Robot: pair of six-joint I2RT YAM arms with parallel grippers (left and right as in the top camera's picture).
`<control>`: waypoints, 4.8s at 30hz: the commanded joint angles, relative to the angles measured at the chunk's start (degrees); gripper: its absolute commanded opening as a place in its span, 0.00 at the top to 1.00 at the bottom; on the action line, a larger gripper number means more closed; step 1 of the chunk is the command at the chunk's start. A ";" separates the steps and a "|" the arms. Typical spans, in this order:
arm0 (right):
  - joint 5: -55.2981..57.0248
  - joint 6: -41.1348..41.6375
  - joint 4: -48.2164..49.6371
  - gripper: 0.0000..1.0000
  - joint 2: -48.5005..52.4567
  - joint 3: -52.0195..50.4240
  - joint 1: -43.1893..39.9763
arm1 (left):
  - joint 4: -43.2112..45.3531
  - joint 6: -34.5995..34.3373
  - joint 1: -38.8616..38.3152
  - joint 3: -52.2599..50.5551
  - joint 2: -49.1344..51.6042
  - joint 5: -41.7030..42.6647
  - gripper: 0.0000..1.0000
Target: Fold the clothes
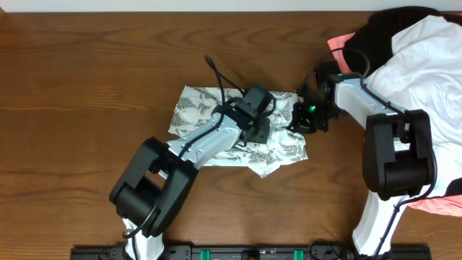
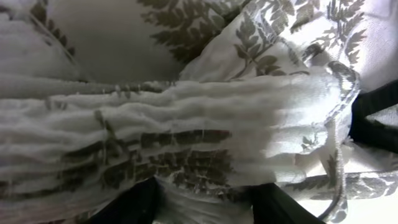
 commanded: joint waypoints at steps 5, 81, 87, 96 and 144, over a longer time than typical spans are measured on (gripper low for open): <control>-0.92 -0.28 0.76 0.99 1.66 -0.72 -0.63 | 0.46 0.04 -0.37 -0.68 5.01 0.13 0.49; -0.20 -3.98 -0.46 0.99 -9.27 5.51 0.83 | -19.32 24.22 47.21 -0.20 3.10 37.94 0.94; 0.26 -7.39 -0.52 0.99 -13.55 9.79 7.34 | -19.32 24.20 47.19 -0.20 -0.24 35.58 0.94; 10.75 -4.09 -1.40 0.99 -12.35 9.66 12.98 | -19.54 24.22 47.19 -0.20 -2.86 35.58 0.94; -3.65 -0.61 15.43 0.99 -0.76 7.96 23.71 | -22.86 24.41 48.59 -0.20 -3.32 28.33 0.94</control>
